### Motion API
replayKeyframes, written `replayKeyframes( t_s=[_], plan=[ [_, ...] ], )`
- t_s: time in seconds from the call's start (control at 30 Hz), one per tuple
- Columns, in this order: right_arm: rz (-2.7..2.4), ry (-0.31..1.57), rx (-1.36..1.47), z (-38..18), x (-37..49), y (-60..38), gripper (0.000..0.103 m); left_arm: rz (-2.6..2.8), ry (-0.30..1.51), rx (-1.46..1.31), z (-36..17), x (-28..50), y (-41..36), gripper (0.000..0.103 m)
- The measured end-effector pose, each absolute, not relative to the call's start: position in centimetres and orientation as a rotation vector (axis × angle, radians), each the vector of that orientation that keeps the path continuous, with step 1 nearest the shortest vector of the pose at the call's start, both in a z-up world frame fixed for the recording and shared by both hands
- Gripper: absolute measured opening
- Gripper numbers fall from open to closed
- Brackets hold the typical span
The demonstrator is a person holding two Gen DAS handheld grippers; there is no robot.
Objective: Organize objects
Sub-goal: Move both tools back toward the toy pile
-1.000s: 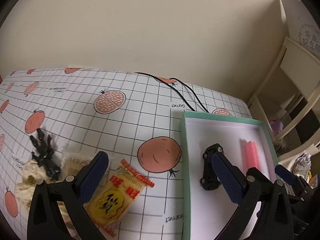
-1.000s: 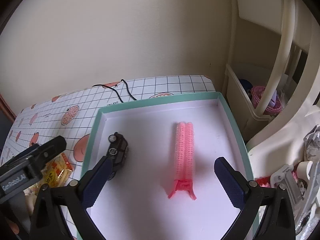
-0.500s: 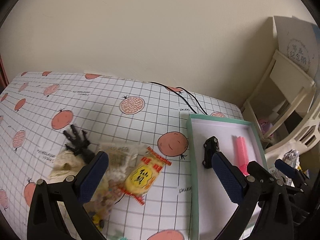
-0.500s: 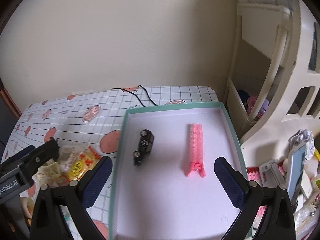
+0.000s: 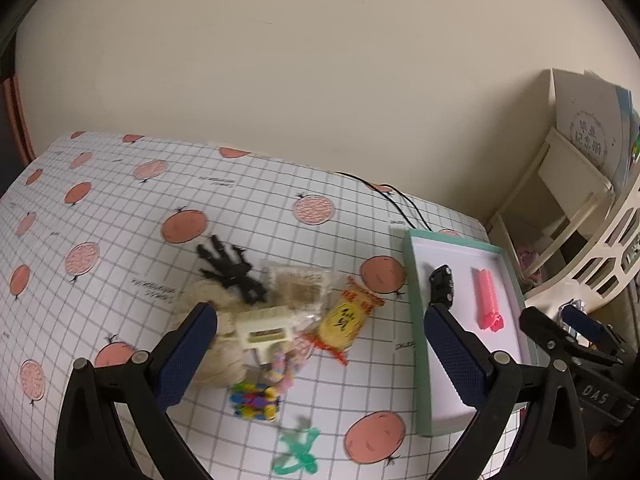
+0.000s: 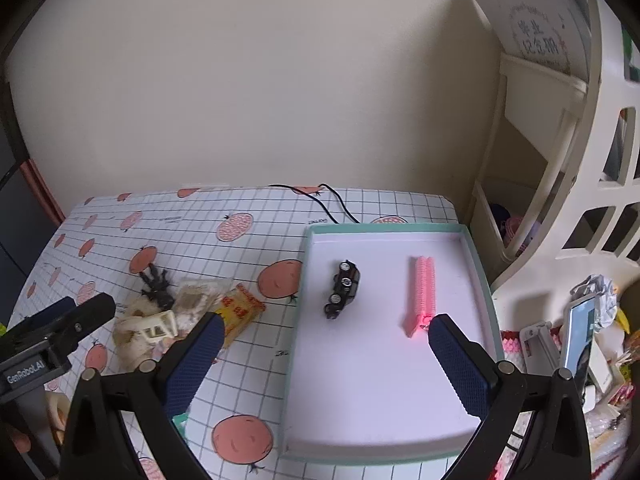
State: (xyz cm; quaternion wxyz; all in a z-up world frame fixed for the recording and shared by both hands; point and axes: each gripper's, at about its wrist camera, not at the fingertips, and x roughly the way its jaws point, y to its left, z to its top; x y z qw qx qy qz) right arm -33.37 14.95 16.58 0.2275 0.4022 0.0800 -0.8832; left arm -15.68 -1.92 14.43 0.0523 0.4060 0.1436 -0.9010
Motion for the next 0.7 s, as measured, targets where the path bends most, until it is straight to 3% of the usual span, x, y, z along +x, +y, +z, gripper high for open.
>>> replayKeyframes(
  t_s=[0.4, 0.7],
  plan=[
    [-2.348, 0.272, 1.102, 16.8, -29.2, 11.2, 0.103, -2.724, 0.373, 1.208, 14.0, -11.9, -5.1, 0.103],
    [-2.252, 0.356, 1.144, 13.9, -27.5, 8.0, 0.103, -2.645, 0.495, 1.302, 12.1, -11.2, -7.6, 0.103]
  ],
)
